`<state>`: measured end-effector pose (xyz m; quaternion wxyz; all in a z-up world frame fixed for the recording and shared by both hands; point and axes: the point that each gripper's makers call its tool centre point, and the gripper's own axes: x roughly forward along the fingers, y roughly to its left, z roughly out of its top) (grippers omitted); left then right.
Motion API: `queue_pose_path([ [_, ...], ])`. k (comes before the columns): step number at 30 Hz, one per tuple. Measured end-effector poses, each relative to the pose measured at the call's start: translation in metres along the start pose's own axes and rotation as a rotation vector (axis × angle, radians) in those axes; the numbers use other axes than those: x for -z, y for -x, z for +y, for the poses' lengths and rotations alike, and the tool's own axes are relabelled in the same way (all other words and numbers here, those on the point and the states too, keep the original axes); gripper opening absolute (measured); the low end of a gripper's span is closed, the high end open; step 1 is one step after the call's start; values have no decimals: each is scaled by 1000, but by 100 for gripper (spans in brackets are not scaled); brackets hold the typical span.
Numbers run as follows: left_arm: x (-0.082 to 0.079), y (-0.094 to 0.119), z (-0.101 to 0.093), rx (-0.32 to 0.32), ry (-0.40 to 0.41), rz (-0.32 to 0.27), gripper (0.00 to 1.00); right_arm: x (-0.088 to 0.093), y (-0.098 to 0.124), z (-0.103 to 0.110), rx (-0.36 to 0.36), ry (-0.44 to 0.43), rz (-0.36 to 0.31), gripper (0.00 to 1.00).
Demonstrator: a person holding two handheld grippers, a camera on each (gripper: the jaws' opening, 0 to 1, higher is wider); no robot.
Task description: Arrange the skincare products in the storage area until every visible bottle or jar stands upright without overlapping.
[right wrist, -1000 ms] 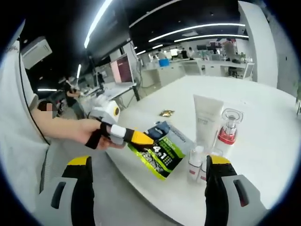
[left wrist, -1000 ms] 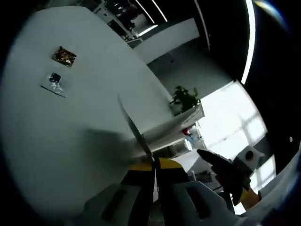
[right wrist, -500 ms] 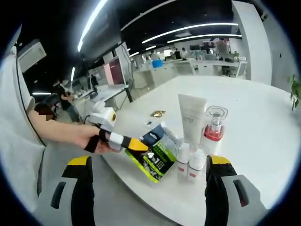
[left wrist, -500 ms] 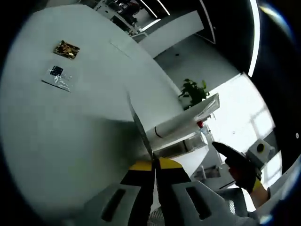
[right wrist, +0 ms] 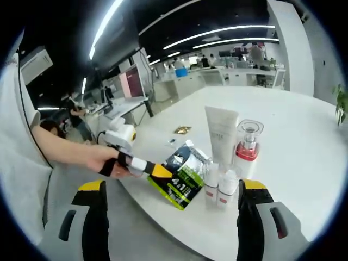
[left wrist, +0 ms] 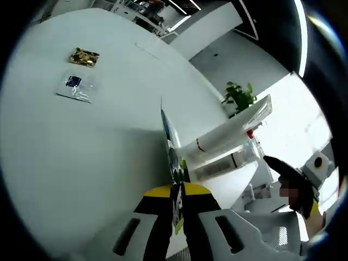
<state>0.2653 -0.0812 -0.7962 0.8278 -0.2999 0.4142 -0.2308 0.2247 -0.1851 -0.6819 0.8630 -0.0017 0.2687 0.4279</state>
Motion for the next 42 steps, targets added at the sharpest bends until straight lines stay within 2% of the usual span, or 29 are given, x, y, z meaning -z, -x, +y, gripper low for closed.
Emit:
queue_pose_path([
  [6, 4, 1, 16, -94, -163, 49, 7, 1, 0, -1, -1, -1, 2, 99],
  [14, 1, 0, 30, -156, -269, 65, 12, 2, 0, -2, -4, 0, 7, 99],
  [27, 4, -1, 35, -211, -379, 89, 15, 4, 0, -3, 4, -5, 10, 99],
  [31, 2, -3, 38, -240, -471, 96, 16, 4, 0, -2, 5, -3, 12, 99],
  [35, 5, -2, 39, -249, -521, 118, 17, 3, 0, -1, 6, -3, 12, 99],
  [42, 3, -2, 40, -264, -570, 123, 21, 3, 0, -2, 7, -4, 13, 99],
])
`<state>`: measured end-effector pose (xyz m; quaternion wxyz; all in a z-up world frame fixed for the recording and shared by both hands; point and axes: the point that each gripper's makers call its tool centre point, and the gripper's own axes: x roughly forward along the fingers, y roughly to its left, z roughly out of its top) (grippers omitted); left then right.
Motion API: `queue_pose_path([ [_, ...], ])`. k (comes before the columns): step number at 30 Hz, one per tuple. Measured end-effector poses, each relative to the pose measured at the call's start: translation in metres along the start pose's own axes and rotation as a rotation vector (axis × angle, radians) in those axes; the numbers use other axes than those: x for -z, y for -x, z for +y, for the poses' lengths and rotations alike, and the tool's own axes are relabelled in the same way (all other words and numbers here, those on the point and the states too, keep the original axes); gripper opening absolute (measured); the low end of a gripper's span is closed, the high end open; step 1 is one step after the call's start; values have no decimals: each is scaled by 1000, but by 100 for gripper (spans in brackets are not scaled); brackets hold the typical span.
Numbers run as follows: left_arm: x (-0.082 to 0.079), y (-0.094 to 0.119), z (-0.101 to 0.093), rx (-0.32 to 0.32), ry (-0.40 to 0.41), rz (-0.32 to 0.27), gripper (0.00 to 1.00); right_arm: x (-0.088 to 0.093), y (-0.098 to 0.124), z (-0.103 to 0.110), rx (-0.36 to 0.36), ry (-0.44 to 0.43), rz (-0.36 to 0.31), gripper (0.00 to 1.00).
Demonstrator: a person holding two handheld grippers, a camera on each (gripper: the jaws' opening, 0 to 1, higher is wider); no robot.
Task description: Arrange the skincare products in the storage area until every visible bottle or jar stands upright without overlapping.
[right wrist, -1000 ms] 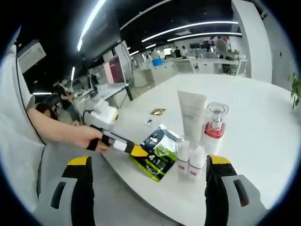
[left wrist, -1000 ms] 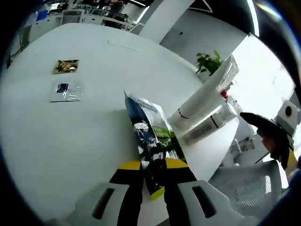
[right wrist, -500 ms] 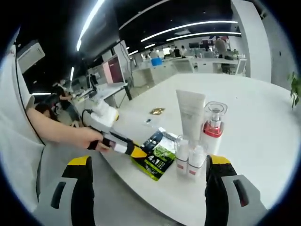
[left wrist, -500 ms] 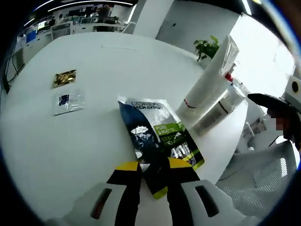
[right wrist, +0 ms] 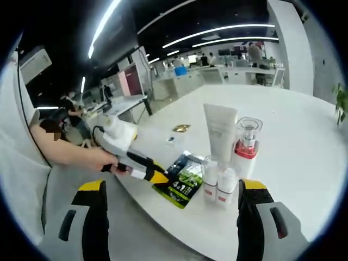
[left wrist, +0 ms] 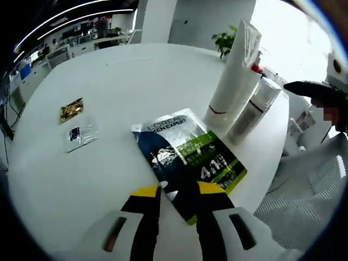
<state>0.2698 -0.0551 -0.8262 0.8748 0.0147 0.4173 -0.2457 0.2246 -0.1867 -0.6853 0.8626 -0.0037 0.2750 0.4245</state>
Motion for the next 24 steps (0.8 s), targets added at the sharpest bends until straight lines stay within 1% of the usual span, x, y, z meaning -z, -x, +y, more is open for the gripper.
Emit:
queue_pose_path([
  [7, -6, 2, 3, -6, -37, -11, 23, 1, -1, -2, 4, 6, 4, 99],
  [11, -13, 9, 4, -7, -45, -24, 24, 2, -1, -5, 11, 6, 2, 99],
  [14, -16, 12, 7, -7, -47, -31, 26, 3, -1, -7, 17, 8, 5, 99],
  [18, -19, 20, 10, -4, -43, -44, 30, 4, -1, -9, 24, 11, 8, 99],
  [21, -25, 32, 12, -10, -42, -63, 33, 5, -1, -9, 27, 16, 10, 99],
  [24, -27, 37, 17, 5, -31, -87, 38, 6, -2, -9, 30, 20, 15, 99],
])
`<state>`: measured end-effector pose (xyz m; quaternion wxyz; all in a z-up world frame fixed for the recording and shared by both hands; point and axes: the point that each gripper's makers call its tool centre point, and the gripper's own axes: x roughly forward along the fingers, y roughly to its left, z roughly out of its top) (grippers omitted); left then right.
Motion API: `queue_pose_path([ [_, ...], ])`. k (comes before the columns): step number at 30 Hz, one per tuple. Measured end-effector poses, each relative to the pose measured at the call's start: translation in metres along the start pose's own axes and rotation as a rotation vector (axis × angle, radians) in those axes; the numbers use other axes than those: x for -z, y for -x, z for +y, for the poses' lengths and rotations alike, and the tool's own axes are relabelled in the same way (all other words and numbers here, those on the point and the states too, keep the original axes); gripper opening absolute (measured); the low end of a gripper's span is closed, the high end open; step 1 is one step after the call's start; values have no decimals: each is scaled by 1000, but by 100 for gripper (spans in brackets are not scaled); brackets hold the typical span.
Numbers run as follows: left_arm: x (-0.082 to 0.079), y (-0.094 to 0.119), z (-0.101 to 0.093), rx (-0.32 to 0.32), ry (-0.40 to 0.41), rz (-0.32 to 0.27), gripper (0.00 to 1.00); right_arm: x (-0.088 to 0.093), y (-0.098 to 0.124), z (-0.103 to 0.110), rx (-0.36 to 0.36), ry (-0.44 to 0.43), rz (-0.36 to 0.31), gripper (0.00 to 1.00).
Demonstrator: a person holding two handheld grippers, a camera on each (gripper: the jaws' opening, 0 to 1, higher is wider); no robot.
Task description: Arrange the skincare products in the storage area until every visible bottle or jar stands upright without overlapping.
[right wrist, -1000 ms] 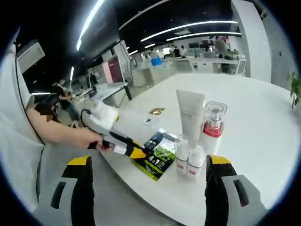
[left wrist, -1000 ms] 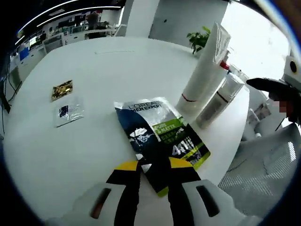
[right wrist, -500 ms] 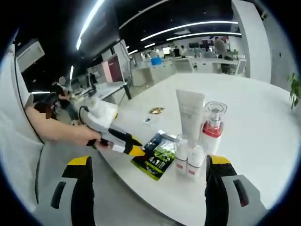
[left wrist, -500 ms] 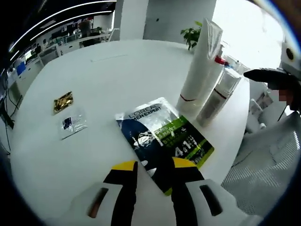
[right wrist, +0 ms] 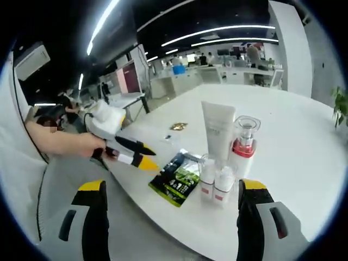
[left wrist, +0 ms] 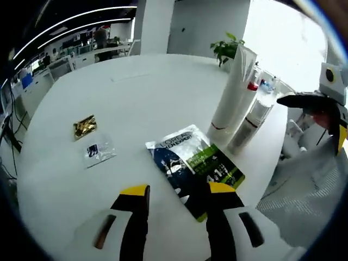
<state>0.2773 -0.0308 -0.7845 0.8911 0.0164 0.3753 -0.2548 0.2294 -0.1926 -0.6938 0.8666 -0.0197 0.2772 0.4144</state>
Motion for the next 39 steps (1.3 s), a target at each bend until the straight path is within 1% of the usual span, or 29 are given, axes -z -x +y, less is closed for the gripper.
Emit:
queue_pose_path([
  [3, -3, 8, 6, -3, 9, -21, 41, 2, -1, 0, 3, 5, 5, 99],
  [5, -4, 18, 2, -4, 14, -34, 42, 3, -1, -1, 5, 3, 6, 99],
  [6, -5, 21, 5, -4, 18, -42, 43, 3, -1, -2, 9, 3, 5, 99],
  [10, -6, 34, 5, -3, 22, -54, 49, 4, -1, -3, 21, 11, 7, 99],
  [15, -4, 49, 8, 0, 26, -63, 52, 4, -1, -4, 30, 13, 9, 99],
  [19, -2, 65, 11, -6, 38, -76, 56, 5, -1, -3, 35, 18, 12, 99],
  [21, 1, 69, 19, -7, 50, -81, 57, 5, -1, -4, 37, 21, 16, 99],
  [23, 2, 74, 18, -13, 55, -81, 60, 5, -1, -4, 40, 24, 18, 99],
  [28, 12, 84, 24, -18, 72, -66, 65, 3, -1, -6, 49, 22, 13, 99],
  [31, 13, 91, 23, -19, 77, -61, 68, 0, 1, -6, 58, 22, 5, 99],
  [35, 10, 100, 26, -16, 87, -86, 71, -1, 2, -2, 52, 34, 11, 99],
  [39, 9, 108, 26, -16, 99, -91, 78, -4, 3, 5, 41, 43, 14, 99],
])
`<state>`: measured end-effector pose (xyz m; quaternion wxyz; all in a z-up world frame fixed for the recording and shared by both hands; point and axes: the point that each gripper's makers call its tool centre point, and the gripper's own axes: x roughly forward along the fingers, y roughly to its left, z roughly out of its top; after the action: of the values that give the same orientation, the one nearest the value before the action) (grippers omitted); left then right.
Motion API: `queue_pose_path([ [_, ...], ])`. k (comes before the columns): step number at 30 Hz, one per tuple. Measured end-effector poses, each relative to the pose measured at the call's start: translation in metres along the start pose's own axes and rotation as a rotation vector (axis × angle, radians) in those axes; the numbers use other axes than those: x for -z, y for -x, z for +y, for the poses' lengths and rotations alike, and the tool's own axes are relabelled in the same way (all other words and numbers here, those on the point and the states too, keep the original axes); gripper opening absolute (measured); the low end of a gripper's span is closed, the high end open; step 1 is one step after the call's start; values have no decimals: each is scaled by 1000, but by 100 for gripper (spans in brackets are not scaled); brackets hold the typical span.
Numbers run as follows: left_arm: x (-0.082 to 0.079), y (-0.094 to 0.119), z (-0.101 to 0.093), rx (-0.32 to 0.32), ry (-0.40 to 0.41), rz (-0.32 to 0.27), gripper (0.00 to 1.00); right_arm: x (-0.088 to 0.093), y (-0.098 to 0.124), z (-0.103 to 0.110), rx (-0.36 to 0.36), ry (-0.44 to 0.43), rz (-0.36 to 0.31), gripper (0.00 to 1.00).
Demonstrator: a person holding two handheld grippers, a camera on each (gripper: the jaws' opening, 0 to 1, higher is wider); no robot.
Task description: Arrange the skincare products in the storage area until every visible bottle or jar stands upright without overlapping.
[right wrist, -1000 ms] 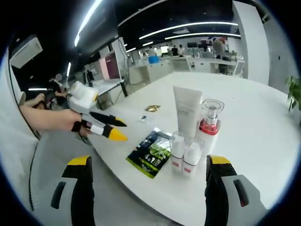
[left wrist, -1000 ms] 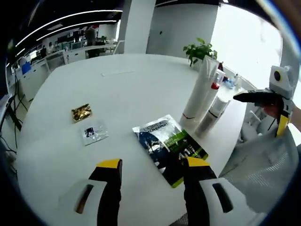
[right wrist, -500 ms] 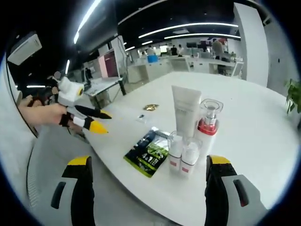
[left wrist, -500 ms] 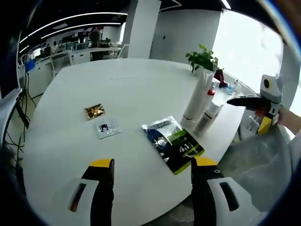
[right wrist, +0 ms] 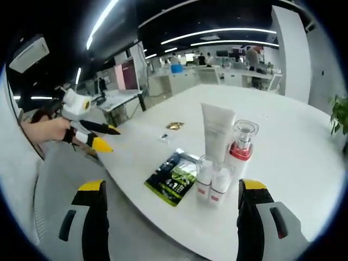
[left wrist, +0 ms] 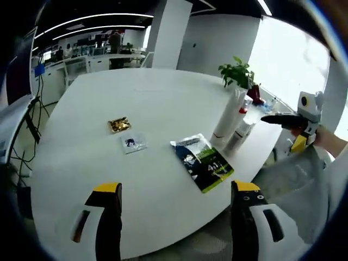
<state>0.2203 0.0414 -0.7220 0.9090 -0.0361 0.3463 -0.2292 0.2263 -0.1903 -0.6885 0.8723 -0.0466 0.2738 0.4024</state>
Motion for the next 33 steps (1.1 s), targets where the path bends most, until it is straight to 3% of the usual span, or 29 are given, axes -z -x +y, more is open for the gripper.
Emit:
queue_pose_path([
  [12, -1, 19, -6, 37, 14, -35, 94, -6, 4, 6, -2, -9, -15, 99],
  [17, -4, 27, -12, 62, -16, -64, 99, -10, 6, 9, -5, -21, -30, 99],
  [21, -2, 29, -15, 80, -5, -72, 99, -1, 6, 9, 9, -12, 5, 99],
  [25, 1, 29, -12, 49, -41, -47, 99, -4, 6, 8, 6, -25, -18, 99],
  [33, -1, 28, -12, 51, -1, -53, 99, 3, 3, 2, 33, 6, 6, 99],
])
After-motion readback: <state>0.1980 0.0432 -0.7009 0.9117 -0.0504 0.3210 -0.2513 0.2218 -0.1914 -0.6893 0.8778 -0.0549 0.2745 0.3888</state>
